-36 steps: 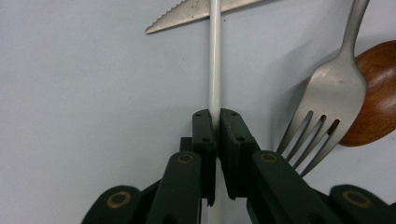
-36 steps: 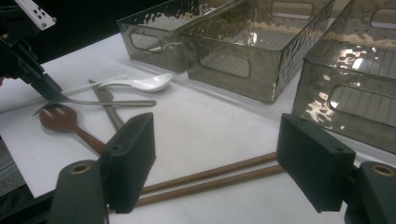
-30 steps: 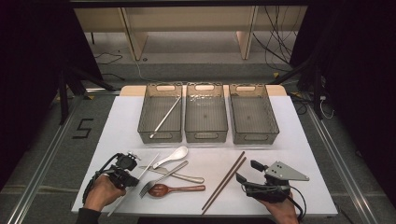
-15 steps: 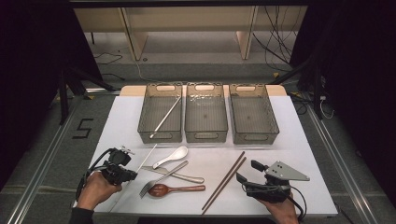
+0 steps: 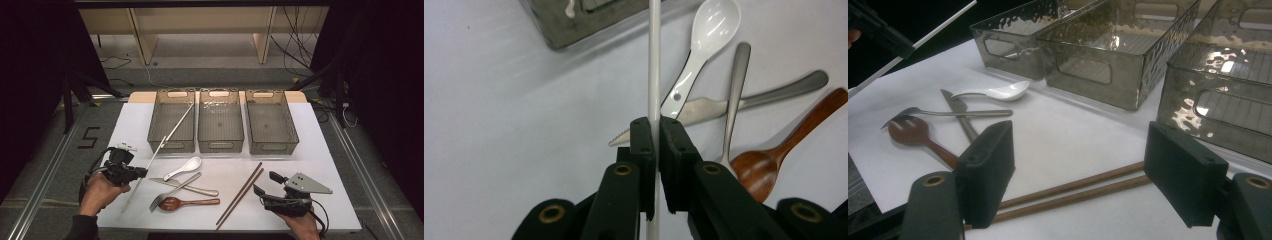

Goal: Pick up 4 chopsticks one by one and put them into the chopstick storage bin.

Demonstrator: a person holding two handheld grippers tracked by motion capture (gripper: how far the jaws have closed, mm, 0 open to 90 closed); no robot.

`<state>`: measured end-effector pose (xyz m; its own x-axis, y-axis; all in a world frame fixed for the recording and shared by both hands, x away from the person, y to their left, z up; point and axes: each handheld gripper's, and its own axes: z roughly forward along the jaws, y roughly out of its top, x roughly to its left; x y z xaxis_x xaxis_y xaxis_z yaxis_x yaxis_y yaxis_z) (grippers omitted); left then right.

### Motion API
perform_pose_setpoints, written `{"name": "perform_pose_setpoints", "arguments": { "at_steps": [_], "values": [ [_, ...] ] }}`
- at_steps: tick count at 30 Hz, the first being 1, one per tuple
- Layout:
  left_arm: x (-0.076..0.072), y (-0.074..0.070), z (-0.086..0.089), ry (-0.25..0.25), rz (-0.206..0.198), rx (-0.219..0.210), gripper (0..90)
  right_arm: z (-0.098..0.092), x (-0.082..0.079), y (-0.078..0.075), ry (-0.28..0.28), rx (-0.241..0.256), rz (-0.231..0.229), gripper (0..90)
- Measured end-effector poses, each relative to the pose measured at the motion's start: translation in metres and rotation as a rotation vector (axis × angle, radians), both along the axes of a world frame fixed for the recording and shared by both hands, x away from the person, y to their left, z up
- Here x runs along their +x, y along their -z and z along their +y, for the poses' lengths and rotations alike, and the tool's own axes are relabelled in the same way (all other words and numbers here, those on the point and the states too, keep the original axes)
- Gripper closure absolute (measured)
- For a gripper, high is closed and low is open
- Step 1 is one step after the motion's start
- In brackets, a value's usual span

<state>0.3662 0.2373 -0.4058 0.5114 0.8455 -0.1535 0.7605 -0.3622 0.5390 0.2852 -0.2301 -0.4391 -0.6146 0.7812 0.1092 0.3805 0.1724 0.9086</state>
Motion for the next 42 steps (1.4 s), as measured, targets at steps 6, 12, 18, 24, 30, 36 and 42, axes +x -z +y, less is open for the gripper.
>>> {"name": "perform_pose_setpoints", "arguments": {
  "at_steps": [6, 12, 18, 24, 30, 36, 42],
  "values": [
    [0.015, -0.009, -0.001, 0.000, -0.034, -0.047, 84.6, 0.000, 0.000, 0.000, 0.001, 0.001, 0.001, 29.0],
    [0.032, -0.017, -0.009, 0.012, -0.058, -0.052, 84.7, 0.000, 0.000, 0.000, 0.002, 0.004, 0.000, 29.0],
    [0.047, -0.026, -0.015, 0.024, -0.075, -0.043, 84.7, -0.001, 0.000, 0.000, 0.003, 0.004, -0.002, 29.0],
    [0.058, -0.036, -0.017, 0.030, -0.099, -0.064, 84.6, -0.001, 0.000, 0.000, 0.002, 0.005, 0.000, 29.0],
    [0.073, -0.048, -0.022, 0.044, -0.125, -0.068, 84.6, -0.001, 0.000, 0.000, 0.001, 0.005, 0.000, 29.0],
    [0.088, -0.056, -0.030, 0.050, -0.149, -0.052, 84.6, -0.001, 0.000, 0.000, 0.000, 0.006, -0.003, 29.0],
    [0.102, -0.061, -0.033, 0.041, -0.170, -0.046, 84.6, -0.001, 0.000, 0.000, 0.000, 0.007, 0.001, 29.0]
  ]
}}
